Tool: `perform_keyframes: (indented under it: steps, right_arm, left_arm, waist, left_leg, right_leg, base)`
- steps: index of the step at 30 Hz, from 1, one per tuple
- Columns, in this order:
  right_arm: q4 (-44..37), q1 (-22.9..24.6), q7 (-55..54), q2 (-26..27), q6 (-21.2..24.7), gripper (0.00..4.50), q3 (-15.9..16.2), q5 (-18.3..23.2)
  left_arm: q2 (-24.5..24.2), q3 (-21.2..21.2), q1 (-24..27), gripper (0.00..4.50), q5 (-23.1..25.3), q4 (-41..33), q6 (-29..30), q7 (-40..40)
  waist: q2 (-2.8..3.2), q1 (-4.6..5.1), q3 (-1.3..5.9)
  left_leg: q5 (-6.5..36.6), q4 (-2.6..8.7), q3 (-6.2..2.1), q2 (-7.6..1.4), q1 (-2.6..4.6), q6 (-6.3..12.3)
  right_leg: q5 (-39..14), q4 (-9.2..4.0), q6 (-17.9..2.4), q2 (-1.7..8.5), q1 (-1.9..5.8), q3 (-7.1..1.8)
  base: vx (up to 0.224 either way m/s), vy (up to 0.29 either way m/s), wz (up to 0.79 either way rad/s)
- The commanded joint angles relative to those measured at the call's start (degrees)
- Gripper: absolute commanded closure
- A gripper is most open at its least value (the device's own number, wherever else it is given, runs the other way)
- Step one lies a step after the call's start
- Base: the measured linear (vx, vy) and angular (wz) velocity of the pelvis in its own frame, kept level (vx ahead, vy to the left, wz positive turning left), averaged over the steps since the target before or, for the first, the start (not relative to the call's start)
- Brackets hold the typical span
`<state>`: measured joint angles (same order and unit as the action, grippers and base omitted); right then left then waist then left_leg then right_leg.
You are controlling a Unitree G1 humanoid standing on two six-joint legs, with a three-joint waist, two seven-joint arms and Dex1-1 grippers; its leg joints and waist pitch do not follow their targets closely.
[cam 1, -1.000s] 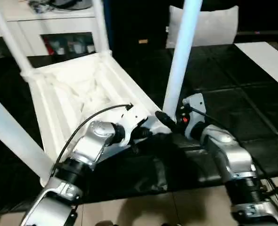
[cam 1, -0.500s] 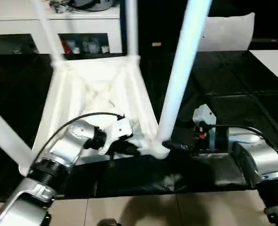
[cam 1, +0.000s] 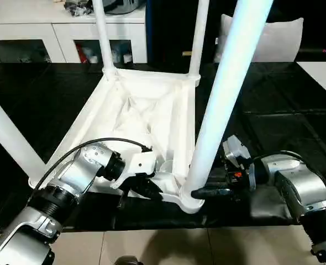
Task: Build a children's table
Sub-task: Rotate leg to tighten
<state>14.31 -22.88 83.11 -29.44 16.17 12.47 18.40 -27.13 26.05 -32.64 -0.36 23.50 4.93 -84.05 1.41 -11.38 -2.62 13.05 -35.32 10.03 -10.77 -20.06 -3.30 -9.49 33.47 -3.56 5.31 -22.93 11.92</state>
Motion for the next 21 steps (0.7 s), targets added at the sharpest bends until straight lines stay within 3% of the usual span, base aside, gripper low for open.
perform_keyframes:
  steps: [1,8,16,19,21]
  right_arm:
    - [0.09,-1.07,1.18,-0.55,0.79,1.26,0.46,0.92]
    - [-0.45,-0.83,2.56,-0.66,2.38,1.88,0.96,1.35]
    - [-2.82,0.24,0.39,0.66,6.15,2.39,-0.19,3.5]
    - [-3.25,0.98,-6.19,2.99,6.63,2.42,-0.82,1.78]
    - [-0.9,0.75,-16.75,7.81,6.0,2.42,-2.38,-0.95]
  left_arm:
    - [0.16,1.83,-1.37,4.5,-0.22,-1.31,-1.34,-3.58]
    - [0.15,1.74,-1.62,4.5,-0.09,-0.67,-1.67,-3.53]
    - [0.74,0.36,-1.23,4.5,-1.45,-0.83,1.01,-2.48]
    - [2.45,-1.15,-1.17,4.5,-2.01,-1.45,4.18,1.27]
    - [5.5,-2.99,-1.25,4.5,-1.42,-1.35,8.25,8.44]
  waist:
    - [-0.64,0.52,4.35]
    - [-0.88,0.51,4.33]
    - [-0.61,0.51,4.33]
    - [-0.61,0.71,4.1]
    - [-0.56,1.22,3.73]
  left_leg:
    - [2.99,3.88,-1.39,-3.79,0.02,3.88]
    - [3.32,3.87,-1.25,-3.51,0.01,3.43]
    - [3.33,3.89,-1.33,-3.6,0.02,3.18]
    - [4.37,4.03,-1.32,-3.51,0.07,2.42]
    - [5.81,4.0,-1.23,-3.16,0.37,1.14]
  right_leg:
    - [-17.94,-4.43,0.43,5.38,3.77,-5.12]
    - [-19.61,-4.74,1.59,5.31,3.84,-5.02]
    - [-19.46,-4.78,1.74,5.29,3.79,-4.95]
    - [-21.59,-5.23,2.31,5.31,3.73,-4.78]
    - [-25.39,-6.09,3.62,5.3,3.39,-4.37]
  base:
    - [0.0,0.0,0.0]
    - [0.0,0.0,0.0]
    - [0.0,0.0,0.0]
    - [0.0,0.0,0.0]
    - [0.0,0.0,0.0]
